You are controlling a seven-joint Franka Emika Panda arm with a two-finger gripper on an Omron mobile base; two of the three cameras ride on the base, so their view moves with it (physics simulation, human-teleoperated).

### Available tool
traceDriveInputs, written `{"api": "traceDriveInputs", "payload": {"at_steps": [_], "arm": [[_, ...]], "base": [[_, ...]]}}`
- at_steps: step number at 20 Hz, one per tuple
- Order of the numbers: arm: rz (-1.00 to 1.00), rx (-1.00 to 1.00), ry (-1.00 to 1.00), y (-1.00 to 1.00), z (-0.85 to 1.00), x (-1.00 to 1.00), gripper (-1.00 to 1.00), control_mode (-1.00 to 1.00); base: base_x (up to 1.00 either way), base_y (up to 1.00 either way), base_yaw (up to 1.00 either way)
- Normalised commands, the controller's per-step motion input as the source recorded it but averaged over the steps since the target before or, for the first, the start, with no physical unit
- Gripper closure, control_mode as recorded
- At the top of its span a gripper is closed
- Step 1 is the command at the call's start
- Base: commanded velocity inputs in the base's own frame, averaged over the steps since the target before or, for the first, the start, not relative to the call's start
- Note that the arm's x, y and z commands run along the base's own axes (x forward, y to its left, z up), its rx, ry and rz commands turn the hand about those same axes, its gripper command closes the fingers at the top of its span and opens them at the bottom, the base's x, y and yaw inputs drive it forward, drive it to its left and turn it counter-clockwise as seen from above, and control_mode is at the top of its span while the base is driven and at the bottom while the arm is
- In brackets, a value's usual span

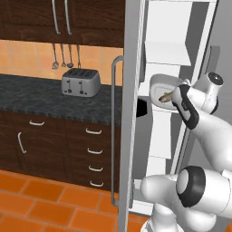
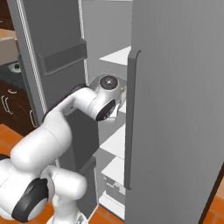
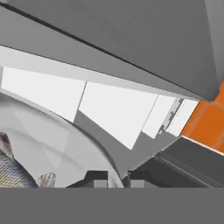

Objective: Take the meat container that has the fish and place it on the second highest rack of the freezer. Then take the vegetable container that has the broccoli and cucumber and place it on the highest rack of the freezer.

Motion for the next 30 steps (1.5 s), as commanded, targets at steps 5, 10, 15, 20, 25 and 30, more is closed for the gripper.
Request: {"api": "traceDriveInputs", "payload": {"at_steps": [5,10,15,20,25,30], "arm": [[-0.09,0.14,-0.01,0.03,0.00,0.00,1.00,-1.00],[-0.01,0.25,-0.08,0.03,0.00,-0.27,1.00,-1.00],[0.00,0.14,-0.24,0.35,0.17,-0.53,1.00,-1.00],[0.00,0.04,-0.05,0.34,0.11,0.07,1.00,-1.00],[0.10,0.01,0.22,-0.05,0.01,0.58,1.00,-1.00],[0.07,0.19,0.04,-0.06,-0.03,0.42,1.00,-1.00]], "base": [[0.00,0.00,0.00],[0.00,0.00,0.00],[0.00,0.00,0.00],[0.00,0.00,0.00],[0.00,0.00,0.00],[0.00,0.00,0.00]]}}
